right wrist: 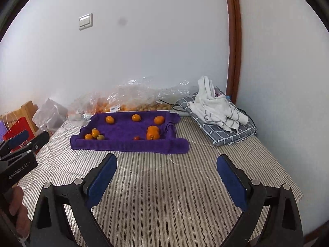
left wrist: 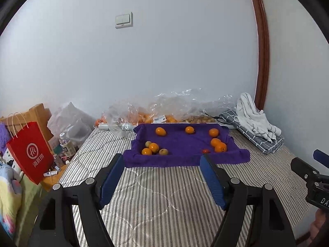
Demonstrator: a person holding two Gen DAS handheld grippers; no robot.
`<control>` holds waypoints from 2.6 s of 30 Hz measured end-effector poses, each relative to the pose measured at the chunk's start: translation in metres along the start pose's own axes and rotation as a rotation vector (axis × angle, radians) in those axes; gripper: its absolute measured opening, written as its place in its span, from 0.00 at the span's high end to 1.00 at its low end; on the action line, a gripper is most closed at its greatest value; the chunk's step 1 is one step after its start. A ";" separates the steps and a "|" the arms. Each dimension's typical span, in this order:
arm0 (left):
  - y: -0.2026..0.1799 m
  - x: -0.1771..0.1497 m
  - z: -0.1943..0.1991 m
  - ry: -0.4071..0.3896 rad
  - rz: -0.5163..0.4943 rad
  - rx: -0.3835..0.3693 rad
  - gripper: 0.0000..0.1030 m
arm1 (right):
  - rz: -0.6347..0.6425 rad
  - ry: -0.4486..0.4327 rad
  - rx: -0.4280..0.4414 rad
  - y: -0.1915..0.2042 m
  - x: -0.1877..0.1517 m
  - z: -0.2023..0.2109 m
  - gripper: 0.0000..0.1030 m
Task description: Organize fruits
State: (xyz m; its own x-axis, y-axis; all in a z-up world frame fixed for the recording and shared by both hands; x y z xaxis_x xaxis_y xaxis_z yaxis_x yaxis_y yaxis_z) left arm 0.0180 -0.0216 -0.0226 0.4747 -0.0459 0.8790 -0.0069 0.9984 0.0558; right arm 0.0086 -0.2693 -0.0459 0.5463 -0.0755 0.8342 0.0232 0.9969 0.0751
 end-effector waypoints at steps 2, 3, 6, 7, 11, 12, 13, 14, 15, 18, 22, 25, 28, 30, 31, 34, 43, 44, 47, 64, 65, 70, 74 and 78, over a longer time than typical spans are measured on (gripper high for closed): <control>0.000 -0.001 0.000 0.003 0.000 -0.004 0.28 | 0.005 0.000 -0.003 0.001 0.000 0.001 0.06; 0.000 -0.001 0.000 0.005 0.000 -0.006 0.28 | 0.006 0.000 -0.004 0.001 -0.001 0.001 0.06; 0.000 -0.001 -0.001 0.006 0.001 -0.006 0.28 | 0.003 0.000 -0.004 0.001 -0.001 0.002 0.06; 0.000 -0.002 -0.001 0.006 0.002 -0.005 0.28 | 0.000 -0.002 -0.003 0.001 -0.001 0.002 0.06; 0.001 -0.002 -0.001 0.007 0.004 -0.007 0.28 | -0.005 -0.002 0.000 0.000 -0.002 0.002 0.06; 0.001 -0.002 -0.001 0.007 0.007 -0.007 0.28 | -0.004 -0.001 -0.002 0.000 -0.002 0.002 0.06; 0.001 -0.002 -0.001 0.007 0.009 -0.008 0.28 | -0.003 -0.001 -0.004 0.000 -0.002 0.002 0.06; 0.001 -0.003 -0.001 0.007 0.009 -0.009 0.28 | -0.003 0.000 -0.005 0.001 -0.002 0.002 0.06; 0.001 -0.002 -0.001 0.006 0.008 -0.008 0.28 | -0.002 0.001 -0.005 0.001 -0.002 0.002 0.06; 0.001 -0.002 -0.001 0.006 0.008 -0.007 0.28 | -0.003 0.001 -0.004 0.000 -0.002 0.001 0.06; 0.001 -0.002 -0.001 0.005 0.010 -0.005 0.28 | -0.004 0.002 -0.005 0.000 -0.002 0.001 0.06; 0.002 -0.003 -0.001 0.005 0.011 -0.009 0.28 | -0.004 -0.002 -0.006 0.000 -0.003 0.002 0.06; 0.002 -0.002 0.000 0.005 0.012 -0.007 0.28 | -0.005 -0.004 -0.005 0.001 -0.003 0.002 0.06; 0.001 -0.003 0.000 0.003 0.011 -0.006 0.28 | -0.007 -0.005 -0.004 0.000 -0.003 0.002 0.06; 0.002 -0.003 0.000 0.004 0.012 -0.006 0.28 | -0.008 -0.004 -0.003 0.000 -0.002 0.002 0.06; 0.001 -0.001 0.001 0.003 0.011 -0.005 0.28 | -0.007 -0.004 -0.003 0.001 -0.002 0.002 0.06; -0.002 0.000 0.002 0.001 0.011 0.000 0.27 | -0.008 -0.007 -0.001 0.001 -0.002 0.002 0.06; -0.002 0.001 0.003 0.001 0.010 0.000 0.27 | -0.007 -0.007 0.000 0.001 -0.002 0.002 0.06; -0.002 0.001 0.003 0.000 0.011 0.000 0.27 | -0.007 -0.009 -0.001 0.001 -0.002 0.003 0.06; 0.000 0.003 0.003 -0.004 0.007 0.000 0.27 | 0.000 -0.013 -0.002 0.003 0.001 0.005 0.06; 0.000 0.003 0.003 -0.003 0.007 0.001 0.27 | 0.000 -0.014 -0.001 0.003 0.001 0.005 0.06; 0.002 0.004 0.003 -0.005 0.007 0.000 0.27 | 0.002 -0.018 -0.001 0.002 0.002 0.005 0.06; 0.003 0.005 0.003 -0.006 0.006 -0.002 0.27 | 0.004 -0.018 0.000 0.003 0.001 0.005 0.06; 0.003 0.006 0.003 -0.006 0.009 -0.003 0.27 | 0.004 -0.018 0.000 0.002 0.002 0.004 0.06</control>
State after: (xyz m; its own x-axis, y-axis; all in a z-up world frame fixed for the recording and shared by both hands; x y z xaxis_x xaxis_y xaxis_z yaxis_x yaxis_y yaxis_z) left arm 0.0182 -0.0189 -0.0155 0.4689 -0.0374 0.8825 -0.0079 0.9989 0.0466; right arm 0.0064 -0.2672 -0.0419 0.5309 -0.0716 0.8444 0.0213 0.9972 0.0712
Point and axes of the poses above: each gripper's, at about its wrist camera, not at the fingertips, and z roughly against the way its jaws point, y to its left, x to its top, the point moved 1 cm from there along -z, roughly the way its jaws point, and after that the axes turned 2 degrees about -z, right-handed, at the moved point
